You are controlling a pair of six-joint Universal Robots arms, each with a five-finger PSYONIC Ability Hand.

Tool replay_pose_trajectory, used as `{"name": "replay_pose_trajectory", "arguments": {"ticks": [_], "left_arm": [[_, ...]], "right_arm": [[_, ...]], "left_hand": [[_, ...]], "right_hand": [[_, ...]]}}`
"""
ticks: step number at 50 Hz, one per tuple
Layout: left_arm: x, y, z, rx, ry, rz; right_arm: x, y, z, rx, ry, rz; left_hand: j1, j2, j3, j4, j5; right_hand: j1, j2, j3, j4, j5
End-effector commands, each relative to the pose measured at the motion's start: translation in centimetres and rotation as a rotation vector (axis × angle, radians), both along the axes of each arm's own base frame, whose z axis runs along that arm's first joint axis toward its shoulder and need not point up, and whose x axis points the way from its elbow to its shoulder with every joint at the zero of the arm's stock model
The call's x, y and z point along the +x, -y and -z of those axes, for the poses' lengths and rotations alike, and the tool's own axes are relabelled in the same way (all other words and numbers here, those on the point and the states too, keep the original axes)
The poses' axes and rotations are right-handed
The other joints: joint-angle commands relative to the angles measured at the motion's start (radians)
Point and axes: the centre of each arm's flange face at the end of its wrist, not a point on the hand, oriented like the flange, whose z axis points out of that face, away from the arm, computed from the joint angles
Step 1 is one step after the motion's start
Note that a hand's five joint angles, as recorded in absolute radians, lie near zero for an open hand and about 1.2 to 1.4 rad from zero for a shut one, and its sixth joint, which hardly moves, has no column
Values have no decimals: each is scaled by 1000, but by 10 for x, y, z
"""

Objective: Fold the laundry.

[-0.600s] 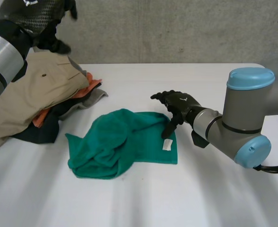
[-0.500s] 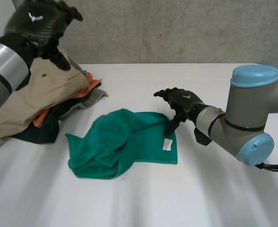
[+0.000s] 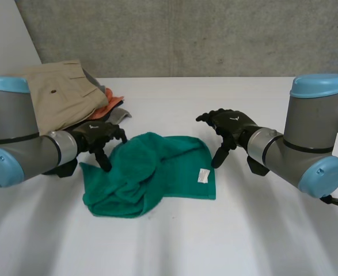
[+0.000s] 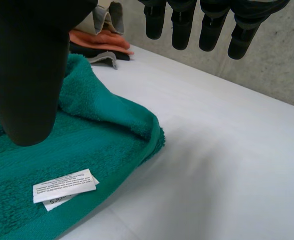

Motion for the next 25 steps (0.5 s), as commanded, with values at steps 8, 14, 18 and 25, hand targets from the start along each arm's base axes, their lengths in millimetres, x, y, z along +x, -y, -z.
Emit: {"name": "replay_pose_trajectory", "arguments": {"ticks": [8,14,18,25], "left_arm": [[-8,19,9,-88,-26,-2],[-19,10,20,-45,18,41],[-23,11,9,-74,63,41],[-27,-5,-72,-246,82,0]], "right_arm": [[-1,-2,5,17,-5,-16],[-1,-1,4,11,-2,-13],[-3,1,3,7,-4,-5],[-7,7,-5,-22,1,16]], "left_hand": [[55,56,54,52,50],[447,448,446,444,442],[945,945,943,941,939],[945,945,943,941,939]], "right_hand": [[-32,-25,-22,-23,-39],[-32,-25,-22,-23,-39],[-32,-25,-22,-23,-39],[-32,-25,-22,-23,-39]]}}
